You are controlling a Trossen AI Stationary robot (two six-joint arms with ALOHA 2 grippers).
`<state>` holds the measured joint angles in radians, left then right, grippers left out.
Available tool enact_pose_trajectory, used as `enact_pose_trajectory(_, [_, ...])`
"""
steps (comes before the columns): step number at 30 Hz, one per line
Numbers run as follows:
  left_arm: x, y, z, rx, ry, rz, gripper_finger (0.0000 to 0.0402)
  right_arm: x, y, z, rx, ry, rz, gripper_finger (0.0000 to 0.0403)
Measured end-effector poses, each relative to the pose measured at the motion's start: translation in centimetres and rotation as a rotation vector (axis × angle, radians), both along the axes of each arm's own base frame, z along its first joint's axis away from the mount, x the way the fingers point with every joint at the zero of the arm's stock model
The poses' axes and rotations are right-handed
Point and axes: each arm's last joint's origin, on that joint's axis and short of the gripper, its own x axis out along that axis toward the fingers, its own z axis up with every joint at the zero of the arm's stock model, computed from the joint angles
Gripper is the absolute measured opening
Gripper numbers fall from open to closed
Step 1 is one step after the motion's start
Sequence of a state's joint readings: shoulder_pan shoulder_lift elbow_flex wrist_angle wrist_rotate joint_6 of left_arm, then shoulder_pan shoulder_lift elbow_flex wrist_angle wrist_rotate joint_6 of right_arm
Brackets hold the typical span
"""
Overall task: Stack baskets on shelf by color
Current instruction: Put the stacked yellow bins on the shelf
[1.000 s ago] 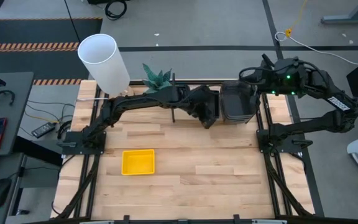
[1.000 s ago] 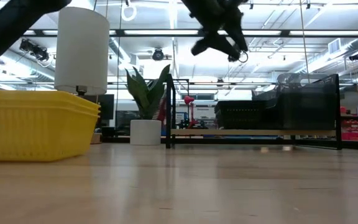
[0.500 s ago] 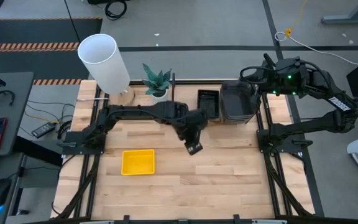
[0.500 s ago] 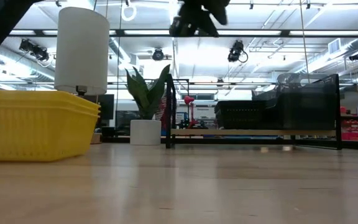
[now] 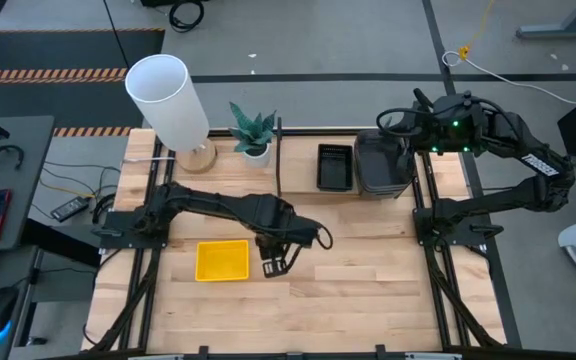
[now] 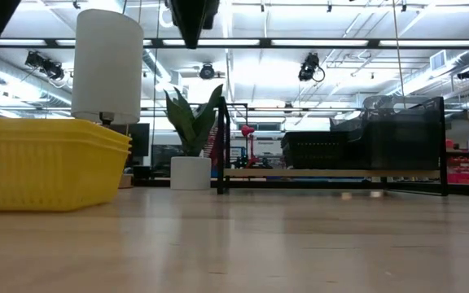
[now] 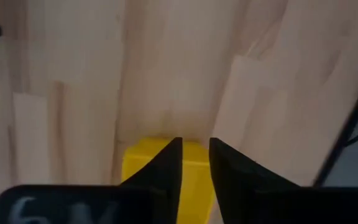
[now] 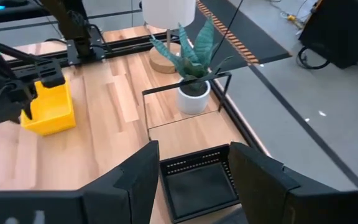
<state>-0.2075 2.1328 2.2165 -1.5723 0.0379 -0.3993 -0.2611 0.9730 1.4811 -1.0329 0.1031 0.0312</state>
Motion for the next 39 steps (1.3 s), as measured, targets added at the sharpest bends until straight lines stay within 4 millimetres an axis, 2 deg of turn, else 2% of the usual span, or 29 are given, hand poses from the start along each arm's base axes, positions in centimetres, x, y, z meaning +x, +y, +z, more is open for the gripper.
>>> enact_pose_trajectory(5, [-1.6,-0.4,-1.8,0.061,0.064,-0.036,0.0044,0.3,0.0,-0.1,0.031,-0.001,0.012,0.0199])
enact_pose_trajectory(12, [-5.4,-0.6,-4.6,-0.022,0.103,0.067,0.0005,0.4,0.4,-0.1,0.029,0.001,0.038,0.0199])
enact_pose_trajectory(17, [-8.4,0.0,-5.4,-0.043,0.077,0.227,0.0024,0.7,0.4,-0.1,0.028,0.000,0.043,0.0199])
enact_pose_trajectory(25, [-12.6,0.7,-5.6,-0.074,0.047,0.530,0.0063,1.6,0.2,-0.5,0.035,0.024,0.043,0.0199])
enact_pose_trajectory(33, [-16.8,-0.4,-6.1,-0.048,0.045,0.716,0.0102,2.0,0.4,-0.6,0.034,0.034,0.060,0.0199])
enact_pose_trajectory(39, [-20.3,-0.7,-7.7,-0.124,0.011,0.939,0.0101,2.1,0.5,-0.6,0.031,0.029,0.063,0.0199])
